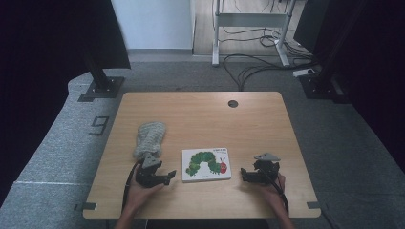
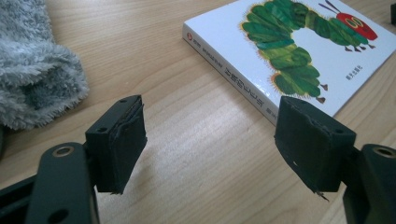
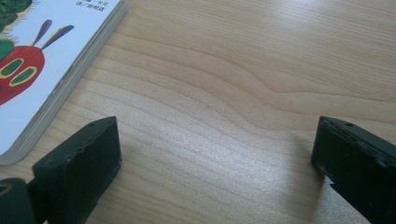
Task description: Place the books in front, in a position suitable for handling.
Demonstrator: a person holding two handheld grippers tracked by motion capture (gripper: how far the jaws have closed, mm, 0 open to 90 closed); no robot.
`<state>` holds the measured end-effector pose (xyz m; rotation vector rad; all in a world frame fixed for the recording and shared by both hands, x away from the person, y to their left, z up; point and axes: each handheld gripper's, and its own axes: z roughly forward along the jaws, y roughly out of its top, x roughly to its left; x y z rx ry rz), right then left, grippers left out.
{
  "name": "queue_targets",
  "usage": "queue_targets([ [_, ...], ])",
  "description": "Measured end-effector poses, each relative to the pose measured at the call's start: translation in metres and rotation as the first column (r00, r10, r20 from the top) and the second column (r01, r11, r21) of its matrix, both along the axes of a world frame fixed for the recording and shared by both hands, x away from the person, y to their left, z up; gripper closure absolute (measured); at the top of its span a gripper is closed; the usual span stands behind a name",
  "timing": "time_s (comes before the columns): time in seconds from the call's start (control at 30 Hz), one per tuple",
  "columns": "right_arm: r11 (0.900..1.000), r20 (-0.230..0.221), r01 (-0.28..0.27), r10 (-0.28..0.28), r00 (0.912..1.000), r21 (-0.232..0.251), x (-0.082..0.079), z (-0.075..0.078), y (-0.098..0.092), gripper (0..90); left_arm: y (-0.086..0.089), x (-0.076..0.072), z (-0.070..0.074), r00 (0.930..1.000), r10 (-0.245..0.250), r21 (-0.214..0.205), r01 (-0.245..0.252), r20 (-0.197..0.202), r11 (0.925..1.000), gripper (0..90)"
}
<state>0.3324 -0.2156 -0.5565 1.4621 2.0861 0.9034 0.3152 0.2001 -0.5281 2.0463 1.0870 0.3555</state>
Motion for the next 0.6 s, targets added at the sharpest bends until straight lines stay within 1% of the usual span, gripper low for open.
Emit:
queue_targets([
  [0.13, 0.9995, -0.002, -0.031, 0.031, 0.9995, -0.003, -0.001, 0.0, 0.001, 0.0, -0.002, 0.002, -0.002, 1.0, -0.004, -0.004, 0.004, -0.007, 1.0, 25.0],
  [0.27, 0.9991, 0.0, -0.042, 0.042, 0.9991, 0.004, -0.002, 0.0, 0.0, 0.4, -0.003, 0.002, -0.002, 0.9999, -0.013, 0.005, 0.013, -0.009, 0.9999, 25.3],
  [0.33, 0.9987, 0.003, -0.046, 0.046, 0.9989, 0.024, -0.003, 0.0, -0.003, 1.3, -0.005, 0.001, -0.002, 0.9998, -0.017, 0.008, 0.017, -0.011, 0.9998, 25.7],
  [0.37, 0.9987, 0.003, -0.046, 0.046, 0.9989, 0.024, -0.003, 0.0, -0.003, 1.3, -0.005, 0.001, -0.002, 0.9998, -0.017, 0.008, 0.017, -0.011, 0.9998, 25.7],
  [0.4, 0.9983, 0.008, -0.048, 0.047, 0.9988, 0.035, -0.004, 0.001, -0.004, 2.2, -0.005, 0.002, -0.002, 0.9998, -0.017, 0.0, 0.017, -0.015, 0.9999, 25.7],
  [0.47, 0.998, 0.012, -0.048, 0.047, 0.9988, 0.042, -0.005, 0.001, -0.004, 2.9, -0.005, 0.002, -0.003, 0.9997, -0.017, -0.004, 0.017, -0.017, 0.9999, 25.8],
  [0.5, 0.9972, 0.026, -0.056, 0.055, 0.9982, 0.05, -0.007, 0.002, -0.004, 3.9, -0.006, 0.002, -0.003, 0.9997, -0.017, -0.002, 0.017, -0.017, 0.9999, 25.7],
  [0.6, 0.994, 0.042, -0.088, 0.086, 0.9954, 0.064, -0.011, 0.004, -0.003, 5.4, -0.006, -0.001, -0.001, 0.9998, -0.018, 0.003, 0.018, -0.005, 0.9998, 25.7],
])
